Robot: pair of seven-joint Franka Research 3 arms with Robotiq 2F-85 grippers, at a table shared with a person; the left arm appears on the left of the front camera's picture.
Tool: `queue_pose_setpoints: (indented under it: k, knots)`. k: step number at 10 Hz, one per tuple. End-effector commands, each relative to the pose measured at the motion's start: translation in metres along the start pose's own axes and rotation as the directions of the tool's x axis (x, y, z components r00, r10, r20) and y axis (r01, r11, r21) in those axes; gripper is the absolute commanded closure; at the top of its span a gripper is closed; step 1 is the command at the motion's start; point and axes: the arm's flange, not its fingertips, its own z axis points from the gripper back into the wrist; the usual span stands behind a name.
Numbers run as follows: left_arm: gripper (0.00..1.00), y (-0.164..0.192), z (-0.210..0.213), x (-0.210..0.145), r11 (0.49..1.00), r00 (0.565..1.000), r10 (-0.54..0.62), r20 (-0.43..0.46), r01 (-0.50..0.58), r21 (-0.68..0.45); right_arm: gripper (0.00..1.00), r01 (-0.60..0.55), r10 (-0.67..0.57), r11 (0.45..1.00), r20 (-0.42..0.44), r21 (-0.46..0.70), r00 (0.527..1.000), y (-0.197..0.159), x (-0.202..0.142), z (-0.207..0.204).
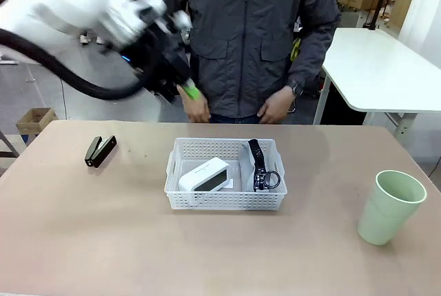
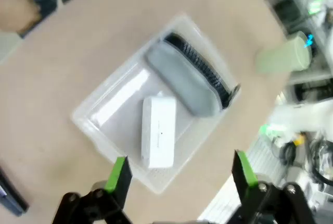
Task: Efficiently arrange items inside the basket to fit them all.
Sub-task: Pick up the Digital clock and place it inside the Organizing basket.
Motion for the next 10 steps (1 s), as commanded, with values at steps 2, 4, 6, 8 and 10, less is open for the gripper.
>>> queue_pose_setpoints:
  k: [2,4,6,8,10]
  knots:
    - [0.0,0.047,0.094,-0.121,0.975,0.922,0.223,0.318,-0.207,-0.083,0.0,-0.029,0.029,0.999,0.016,0.019,0.999,0.001,0.002,0.0]
    - [0.0,0.082,0.136,-0.218,0.906,0.765,0.421,0.488,-0.379,-0.187,0.0,-0.029,0.029,0.999,0.016,0.019,0.999,0.001,0.002,0.0]
    - [0.0,0.116,0.149,-0.291,0.836,0.689,0.549,0.473,-0.434,-0.337,0.0,-0.029,0.029,0.999,0.016,0.019,0.999,0.001,0.002,0.0]
    - [0.0,0.151,0.15,-0.324,0.802,0.761,0.535,0.367,-0.321,-0.504,0.0,-0.029,0.029,0.999,0.016,0.019,0.999,0.001,0.002,0.0]
    - [0.0,0.176,0.148,-0.324,0.752,0.754,0.587,0.295,-0.373,-0.544,0.0,-0.029,0.029,0.999,0.016,0.019,0.999,0.001,0.002,0.0]
